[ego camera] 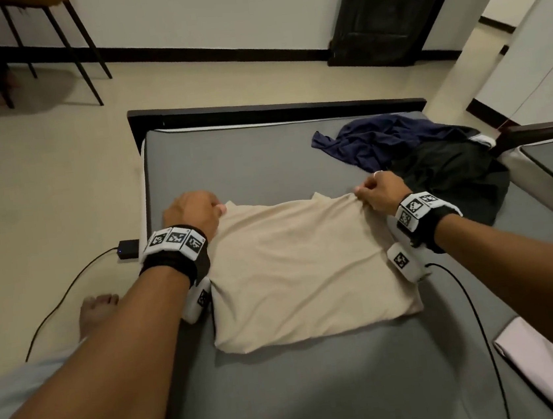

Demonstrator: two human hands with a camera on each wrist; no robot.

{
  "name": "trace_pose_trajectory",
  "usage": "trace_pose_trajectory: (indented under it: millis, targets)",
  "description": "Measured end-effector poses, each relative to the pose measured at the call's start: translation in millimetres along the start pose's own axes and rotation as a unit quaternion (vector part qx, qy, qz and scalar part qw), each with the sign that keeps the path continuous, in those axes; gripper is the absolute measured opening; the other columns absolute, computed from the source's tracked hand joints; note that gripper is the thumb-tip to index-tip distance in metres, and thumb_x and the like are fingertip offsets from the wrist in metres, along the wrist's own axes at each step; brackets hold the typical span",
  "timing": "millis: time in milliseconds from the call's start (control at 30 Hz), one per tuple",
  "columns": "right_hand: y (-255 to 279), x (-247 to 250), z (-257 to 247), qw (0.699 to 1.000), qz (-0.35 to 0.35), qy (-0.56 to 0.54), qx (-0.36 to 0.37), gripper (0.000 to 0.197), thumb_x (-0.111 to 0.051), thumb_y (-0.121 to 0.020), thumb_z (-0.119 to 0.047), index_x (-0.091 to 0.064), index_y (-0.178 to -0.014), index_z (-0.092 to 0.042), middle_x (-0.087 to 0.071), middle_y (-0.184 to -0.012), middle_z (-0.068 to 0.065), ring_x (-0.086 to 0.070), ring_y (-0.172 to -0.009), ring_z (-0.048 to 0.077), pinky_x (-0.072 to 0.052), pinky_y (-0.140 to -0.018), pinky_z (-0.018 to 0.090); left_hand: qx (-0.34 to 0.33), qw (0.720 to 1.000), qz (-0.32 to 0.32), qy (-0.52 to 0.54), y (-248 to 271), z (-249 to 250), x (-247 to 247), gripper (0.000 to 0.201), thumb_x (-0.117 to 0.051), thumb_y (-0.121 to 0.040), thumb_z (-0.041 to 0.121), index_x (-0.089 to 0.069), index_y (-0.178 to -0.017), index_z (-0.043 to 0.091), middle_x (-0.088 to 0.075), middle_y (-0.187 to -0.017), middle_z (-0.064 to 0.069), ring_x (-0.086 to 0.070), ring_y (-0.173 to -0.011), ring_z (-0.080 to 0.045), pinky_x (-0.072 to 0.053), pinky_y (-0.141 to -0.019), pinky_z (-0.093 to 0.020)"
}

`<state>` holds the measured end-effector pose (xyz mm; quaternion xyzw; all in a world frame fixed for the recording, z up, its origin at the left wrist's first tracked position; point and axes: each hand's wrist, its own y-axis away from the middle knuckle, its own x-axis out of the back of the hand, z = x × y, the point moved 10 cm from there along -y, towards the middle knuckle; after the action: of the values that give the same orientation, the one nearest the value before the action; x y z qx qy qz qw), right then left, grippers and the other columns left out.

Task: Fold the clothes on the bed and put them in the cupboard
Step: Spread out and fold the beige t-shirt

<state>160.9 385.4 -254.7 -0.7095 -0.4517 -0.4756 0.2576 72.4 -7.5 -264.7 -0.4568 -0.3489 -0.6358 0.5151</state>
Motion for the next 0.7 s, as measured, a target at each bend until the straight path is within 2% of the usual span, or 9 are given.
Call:
trace_pose_trajectory:
  millis: [67, 233, 333, 400, 433, 500, 567, 633, 700]
  targets:
    - [-3, -1, 5, 1.000, 0.001, -0.001, -0.004, 0.026, -0.065, -0.095, -0.031, -0.065, -0.079, -0.011, -0.061, -0.070, 0.000, -0.059, -0.072, 0.020, -0.041, -0.071, 0.028, 0.010, 1.000, 0.021, 0.013, -1, -2, 3, 0.017, -0.060, -0.096, 0.034, -0.073, -0.095, 0.023, -0.071, -0.097, -0.007, -0.063, -0.089, -0.032, -0.050, -0.077, -0.034]
    - [-10, 3, 35, 0.998, 0.032, 0.006, -0.056, 0.032, -0.062, -0.096, -0.030, -0.056, -0.072, -0.011, -0.057, -0.076, 0.006, -0.060, -0.085, 0.030, -0.039, -0.073, 0.031, 0.056, 0.998, 0.008, -0.007, -10, -19, -2, 0.018, -0.058, -0.098, 0.028, -0.065, -0.084, 0.019, -0.071, -0.106, -0.012, -0.065, -0.096, -0.035, -0.050, -0.078, -0.036]
    - [-6, -3, 40, 0.998, 0.021, 0.001, -0.066, 0.034, -0.062, -0.097, -0.031, -0.056, -0.071, -0.010, -0.056, -0.071, 0.005, -0.063, -0.088, 0.034, -0.038, -0.072, 0.031, 0.064, 0.998, -0.002, -0.018, -10, -21, -4, 0.020, -0.056, -0.099, 0.030, -0.068, -0.094, 0.015, -0.069, -0.109, -0.016, -0.064, -0.099, -0.037, -0.046, -0.075, -0.036]
    - [-3, -1, 31, 0.998, 0.035, -0.023, -0.048, 0.024, -0.061, -0.097, -0.031, -0.063, -0.086, -0.009, -0.064, -0.087, 0.009, -0.064, -0.095, 0.033, -0.045, -0.078, 0.034, 0.059, 0.998, 0.013, -0.029, -5, -13, 3, 0.023, -0.055, -0.099, 0.033, -0.066, -0.102, 0.013, -0.066, -0.113, -0.015, -0.061, -0.103, -0.038, -0.047, -0.081, -0.039]
    - [-1, 1, 22, 0.998, 0.049, -0.025, -0.027, 0.021, -0.060, -0.096, -0.032, -0.065, -0.096, -0.011, -0.066, -0.101, 0.011, -0.063, -0.100, 0.033, -0.048, -0.086, 0.037, 0.048, 0.997, 0.031, -0.045, 0, -4, 9, 0.025, -0.055, -0.099, 0.035, -0.065, -0.106, 0.013, -0.062, -0.117, -0.014, -0.057, -0.108, -0.037, -0.047, -0.087, -0.043]
    - [10, 6, -3, 0.997, 0.070, 0.018, 0.041, 0.026, -0.057, -0.096, -0.034, -0.065, -0.114, -0.016, -0.057, -0.125, 0.013, -0.056, -0.114, 0.034, -0.046, -0.100, 0.046, -0.001, 0.995, 0.066, -0.077, 11, 23, 20, 0.030, -0.054, -0.098, 0.040, -0.060, -0.116, 0.017, -0.055, -0.124, -0.010, -0.050, -0.115, -0.035, -0.042, -0.095, -0.047]
    - [37, 1, -46, 0.983, 0.062, 0.072, 0.154, 0.030, -0.055, -0.099, -0.031, -0.065, -0.121, -0.014, -0.053, -0.130, 0.012, -0.052, -0.118, 0.034, -0.044, -0.101, 0.046, -0.086, 0.992, 0.072, -0.063, 27, 63, 22, 0.034, -0.056, -0.095, 0.044, -0.058, -0.120, 0.021, -0.052, -0.128, -0.007, -0.048, -0.118, -0.031, -0.039, -0.098, -0.046]
    - [79, -14, -90, 0.952, 0.025, 0.109, 0.284, 0.034, -0.055, -0.099, -0.034, -0.068, -0.118, -0.009, -0.057, -0.130, 0.011, -0.056, -0.115, 0.031, -0.046, -0.098, 0.041, -0.175, 0.984, 0.035, -0.006, 48, 102, 9, 0.042, -0.059, -0.092, 0.048, -0.055, -0.126, 0.023, -0.049, -0.133, -0.003, -0.047, -0.122, -0.027, -0.038, -0.103, -0.043]
    - [119, -45, -116, 0.914, -0.034, 0.154, 0.373, 0.049, -0.050, -0.099, -0.046, -0.065, -0.123, -0.006, -0.056, -0.136, 0.014, -0.053, -0.123, 0.031, -0.045, -0.102, 0.043, -0.232, 0.971, -0.038, 0.036, 68, 127, -17, 0.052, -0.060, -0.091, 0.049, -0.049, -0.135, 0.024, -0.042, -0.144, -0.002, -0.040, -0.134, -0.023, -0.033, -0.111, -0.043]
